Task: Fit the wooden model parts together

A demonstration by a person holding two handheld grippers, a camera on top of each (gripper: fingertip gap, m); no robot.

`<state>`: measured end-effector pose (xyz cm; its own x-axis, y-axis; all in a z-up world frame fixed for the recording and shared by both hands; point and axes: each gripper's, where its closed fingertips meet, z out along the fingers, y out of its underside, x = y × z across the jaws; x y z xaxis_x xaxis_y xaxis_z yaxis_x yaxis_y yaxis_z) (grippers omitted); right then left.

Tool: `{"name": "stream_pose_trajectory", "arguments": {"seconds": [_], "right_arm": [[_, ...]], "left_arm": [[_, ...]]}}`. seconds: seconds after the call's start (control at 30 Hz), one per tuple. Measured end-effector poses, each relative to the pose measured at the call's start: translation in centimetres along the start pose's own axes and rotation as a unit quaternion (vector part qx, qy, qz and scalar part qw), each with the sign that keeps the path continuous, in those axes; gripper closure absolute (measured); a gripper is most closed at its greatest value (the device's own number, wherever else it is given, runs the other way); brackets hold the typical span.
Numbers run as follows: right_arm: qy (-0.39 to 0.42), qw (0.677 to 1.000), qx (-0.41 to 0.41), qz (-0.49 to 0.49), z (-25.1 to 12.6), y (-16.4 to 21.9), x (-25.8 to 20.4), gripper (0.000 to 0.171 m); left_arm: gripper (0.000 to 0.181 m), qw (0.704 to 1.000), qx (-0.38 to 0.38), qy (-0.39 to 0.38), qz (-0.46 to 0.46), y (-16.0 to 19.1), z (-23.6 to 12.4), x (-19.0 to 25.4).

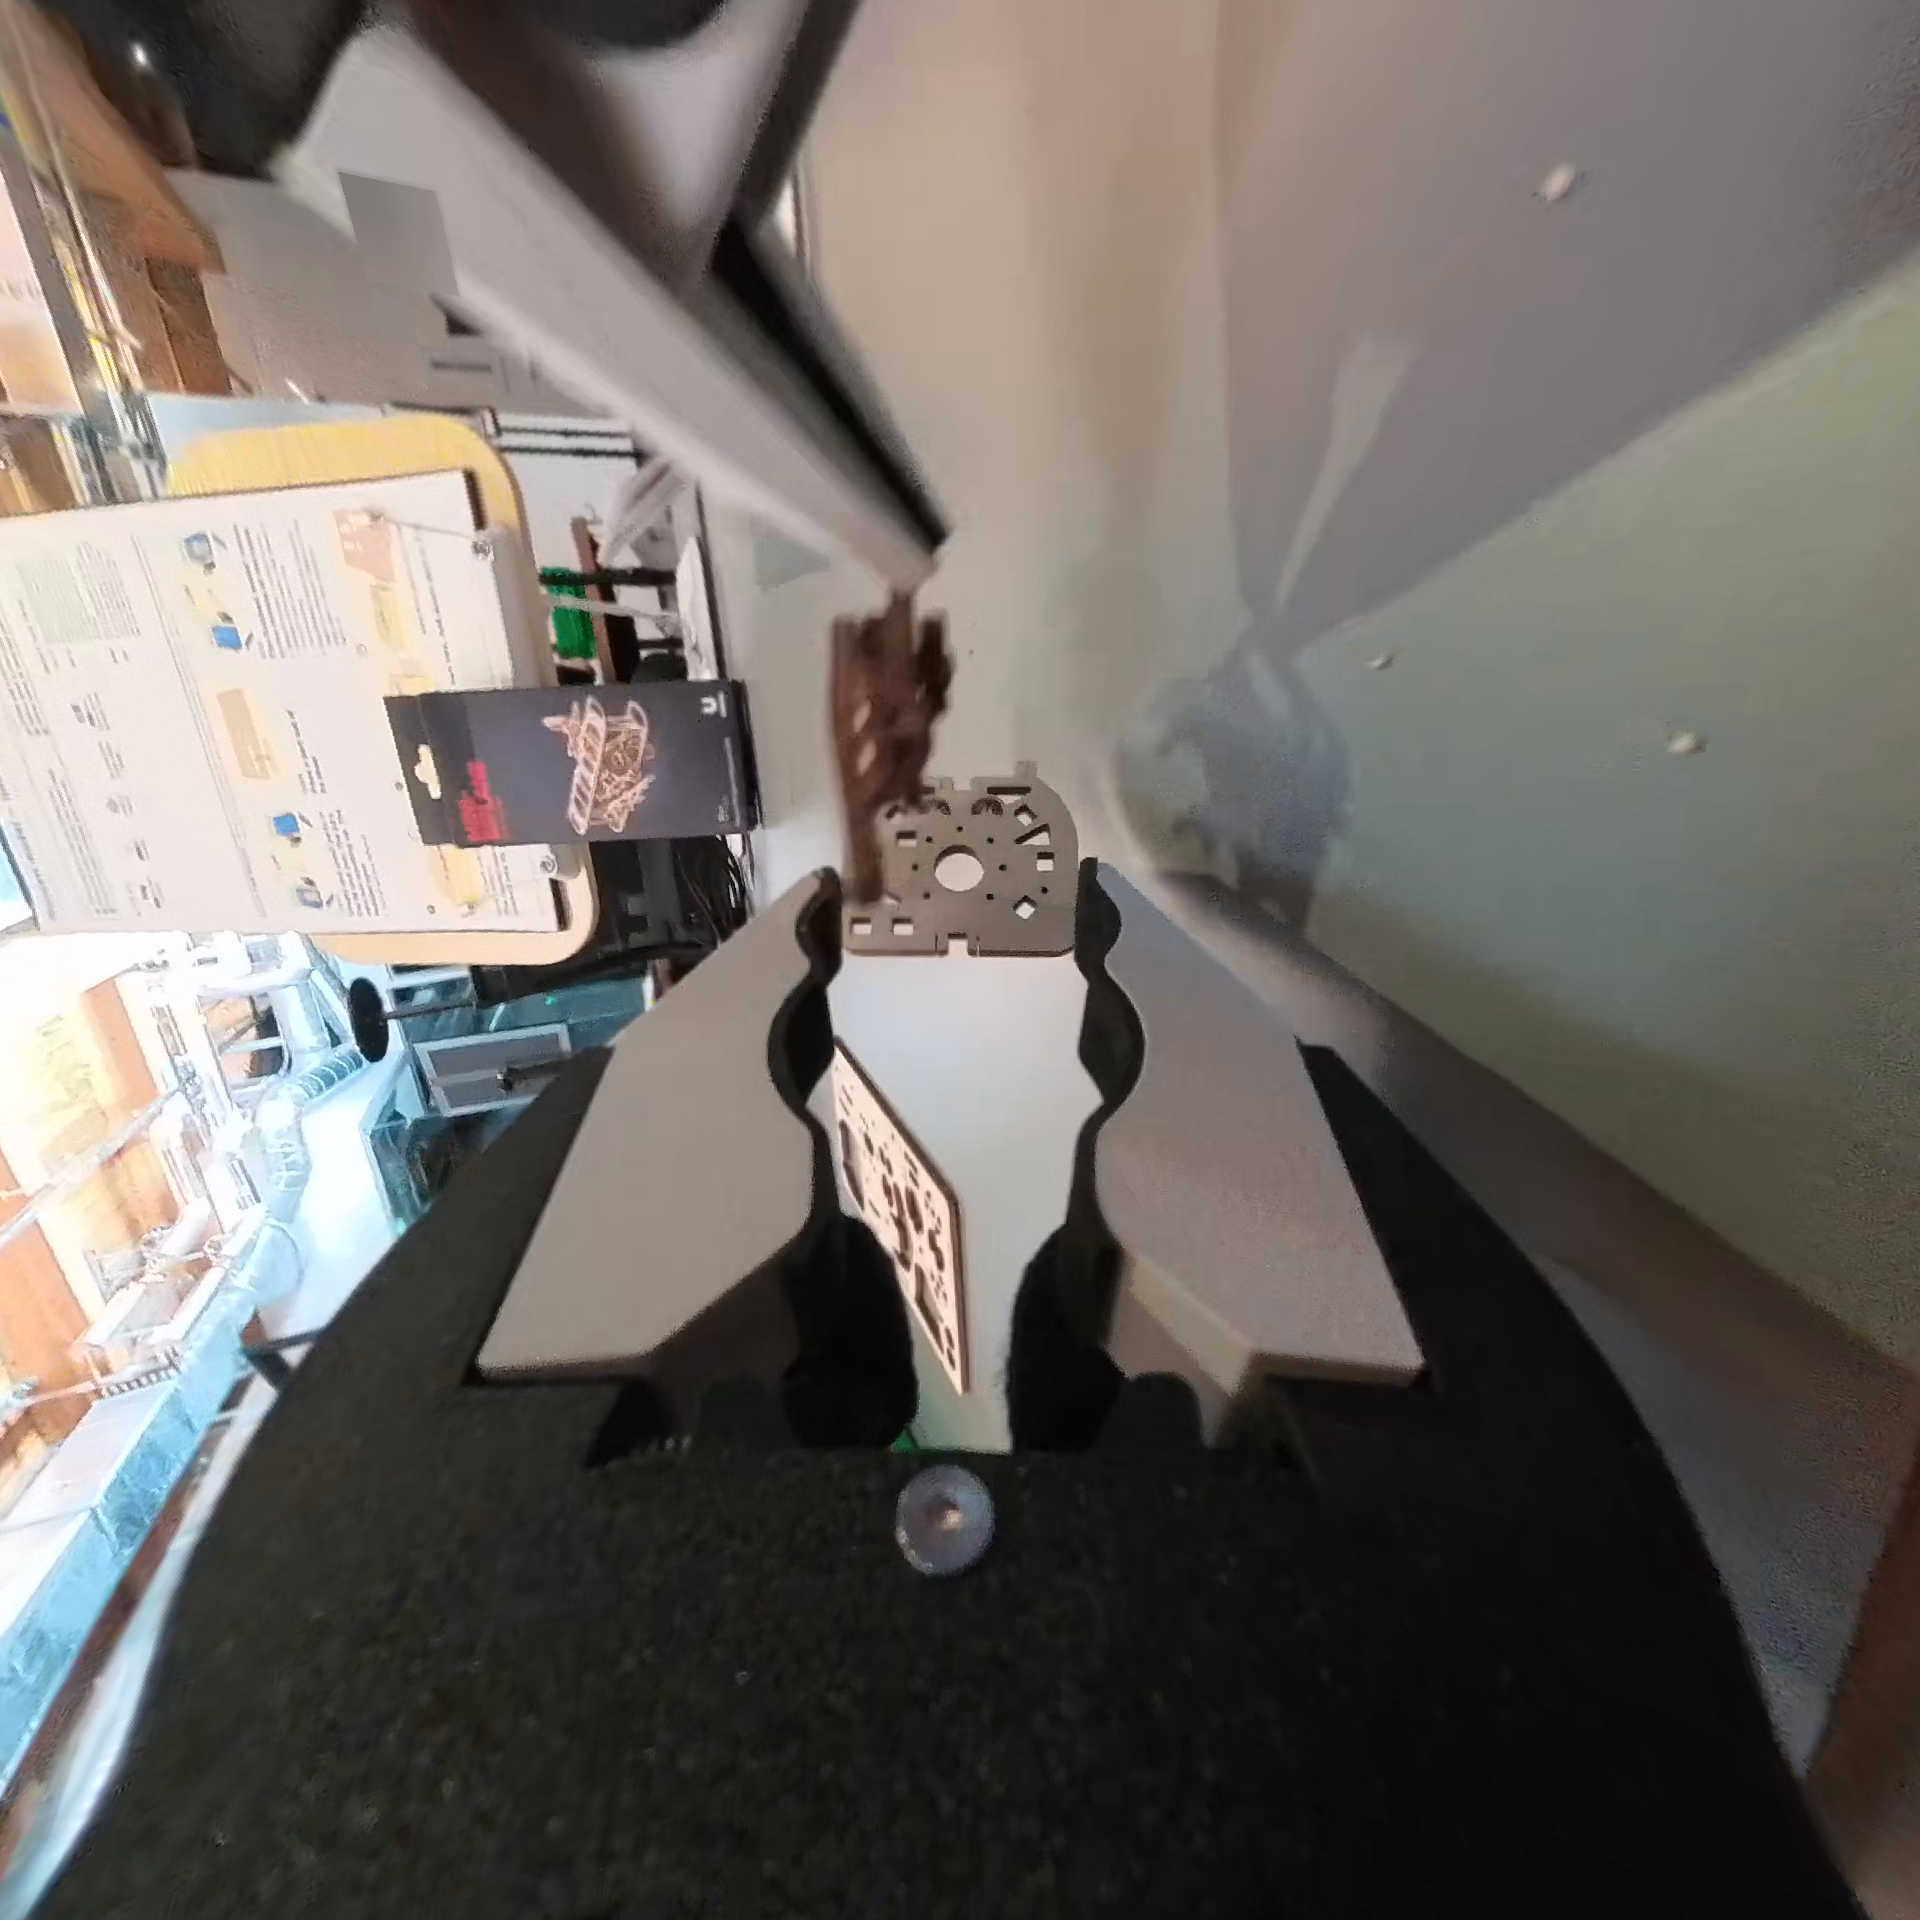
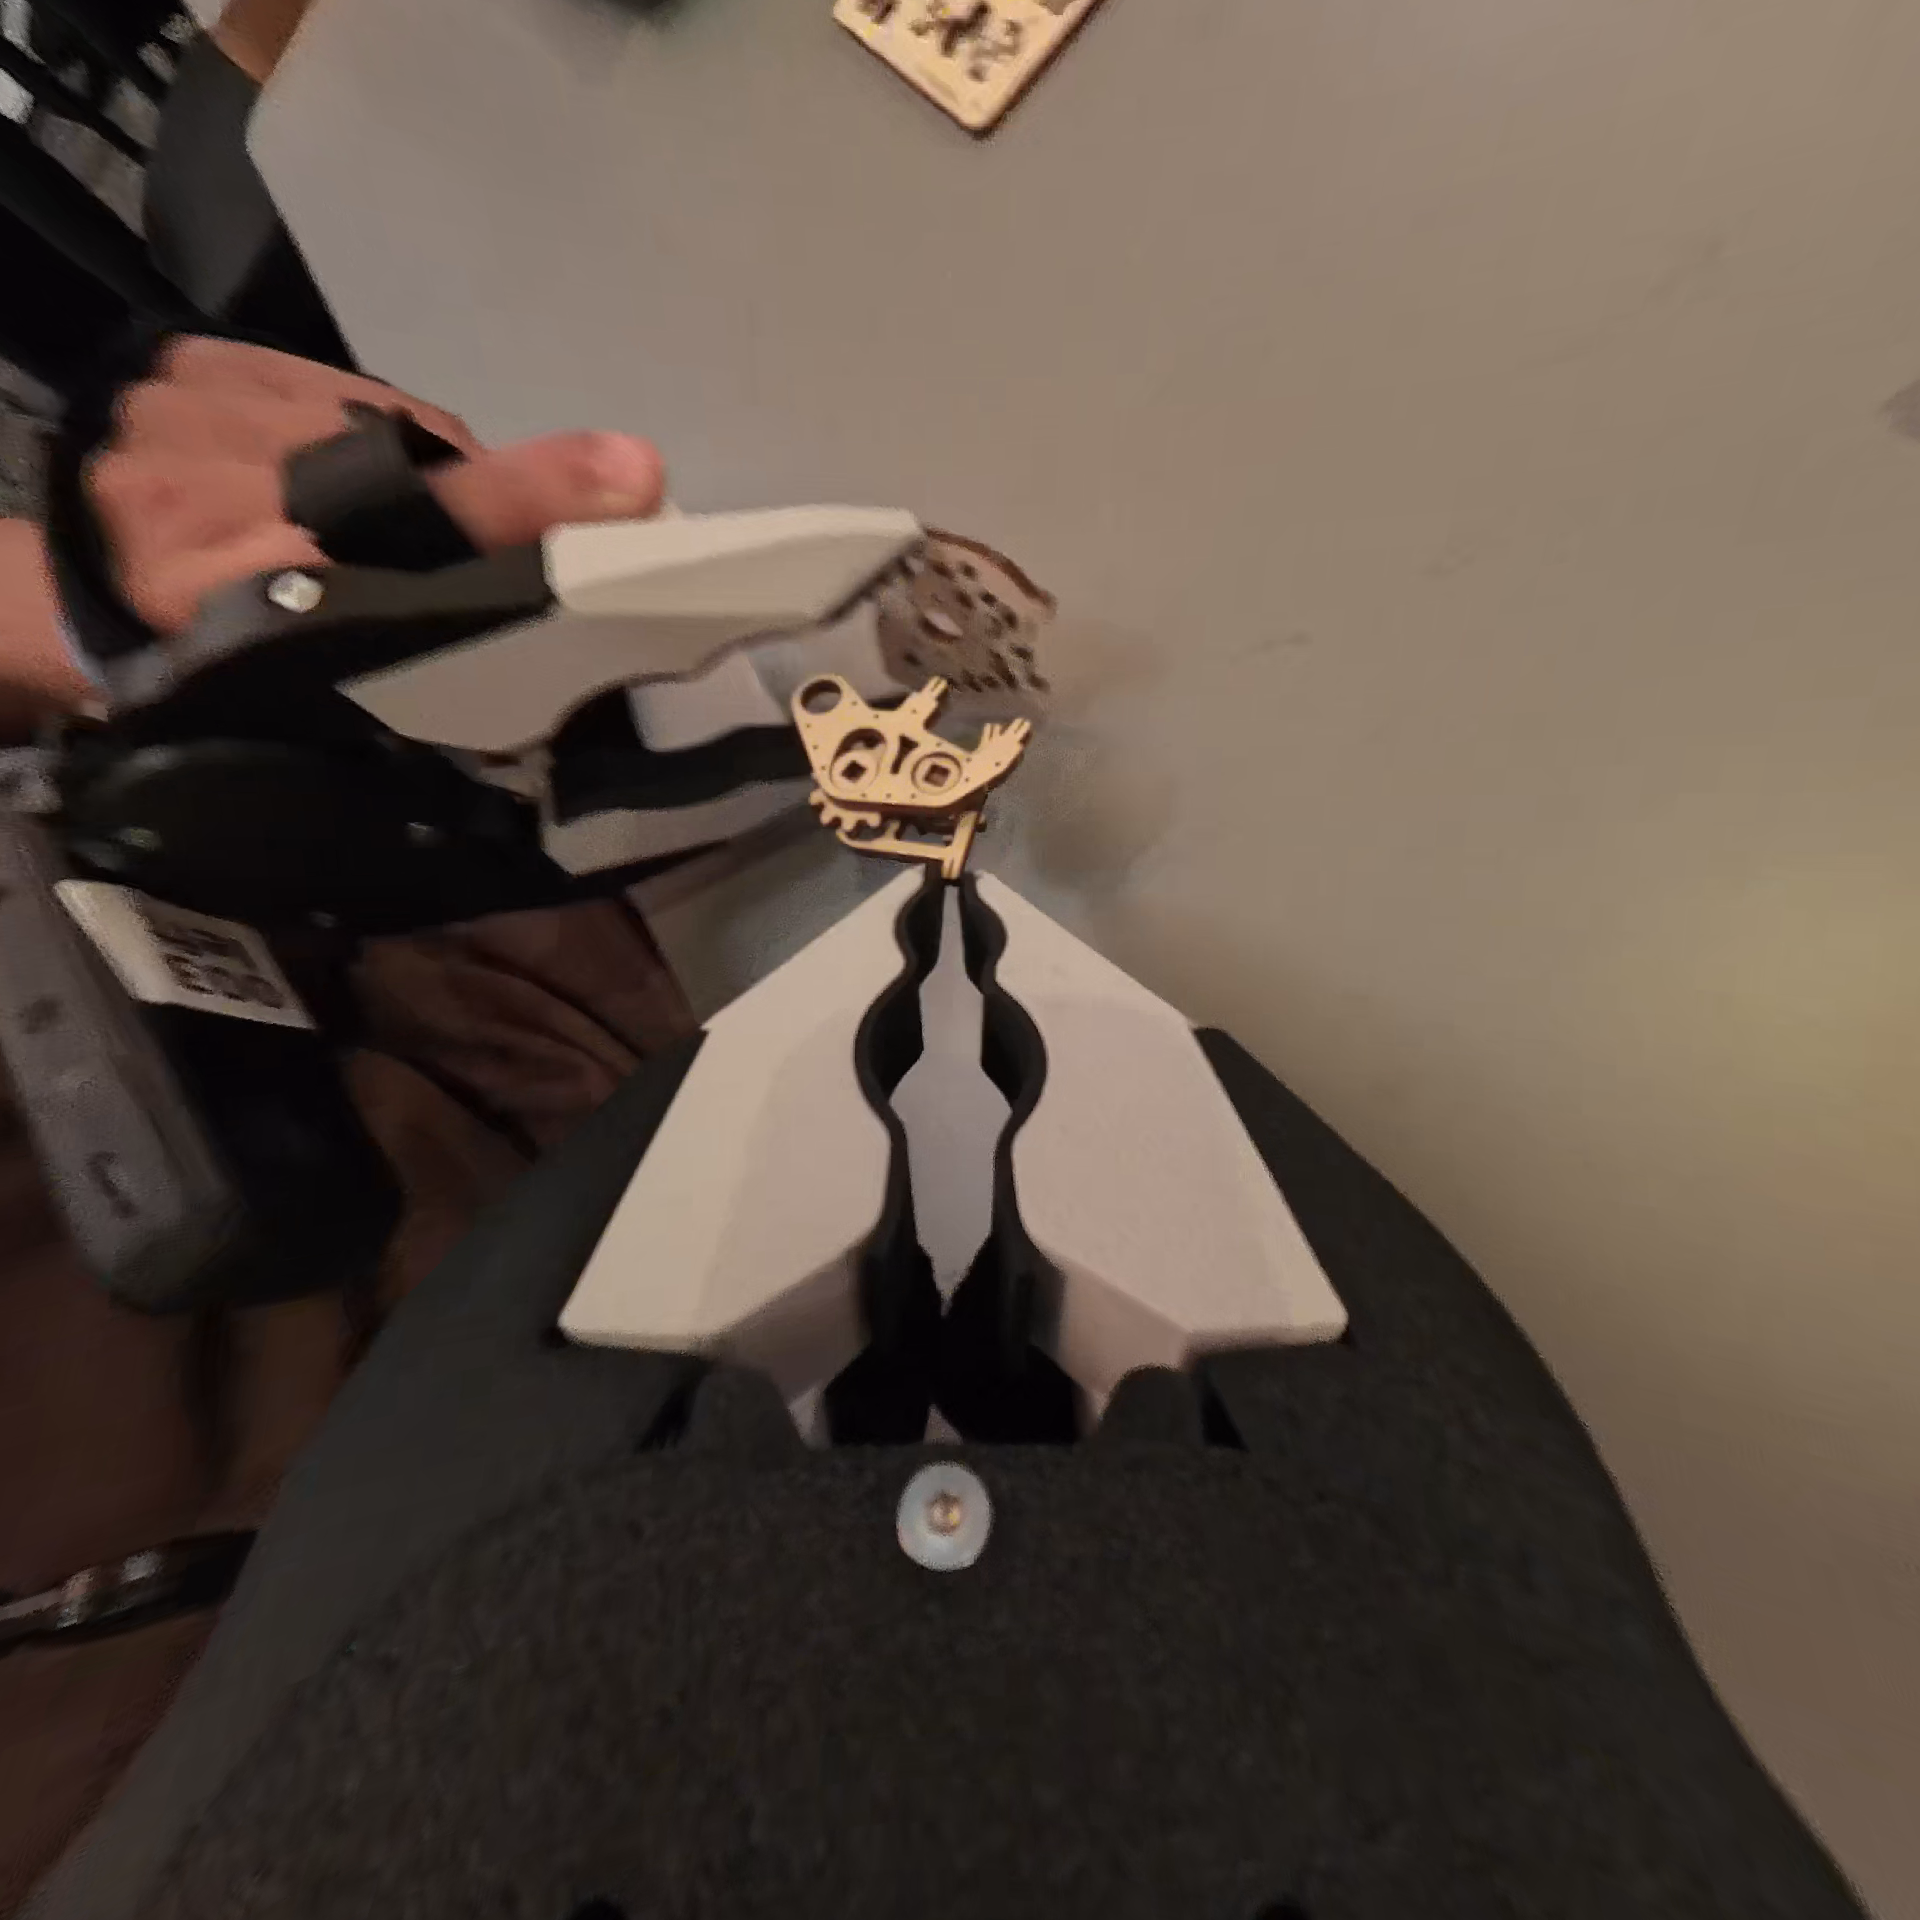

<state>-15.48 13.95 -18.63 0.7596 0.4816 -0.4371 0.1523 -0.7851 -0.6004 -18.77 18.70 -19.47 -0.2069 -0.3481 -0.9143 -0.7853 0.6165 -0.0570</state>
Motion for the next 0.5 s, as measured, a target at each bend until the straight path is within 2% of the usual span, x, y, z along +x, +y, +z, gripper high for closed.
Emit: {"name": "stream_pose_trajectory", "arguments": {"seconds": [0.13,0.23,0.5], "right_arm": [[0.059,0.998,-0.023,-0.028,-0.3,1.5,3.3,0.169],[0.075,0.996,-0.033,-0.041,-0.2,2.4,4.9,0.169],[0.085,0.994,-0.035,-0.065,-0.3,2.8,5.2,0.166]], "left_arm": [[0.138,1.0,-0.01,-0.018,-0.007,0.8,0.2,-0.7],[0.138,1.0,-0.005,-0.025,-0.002,0.7,0.0,-0.7],[0.138,0.999,0.014,-0.029,-0.031,0.4,-0.3,-1.3]]}}
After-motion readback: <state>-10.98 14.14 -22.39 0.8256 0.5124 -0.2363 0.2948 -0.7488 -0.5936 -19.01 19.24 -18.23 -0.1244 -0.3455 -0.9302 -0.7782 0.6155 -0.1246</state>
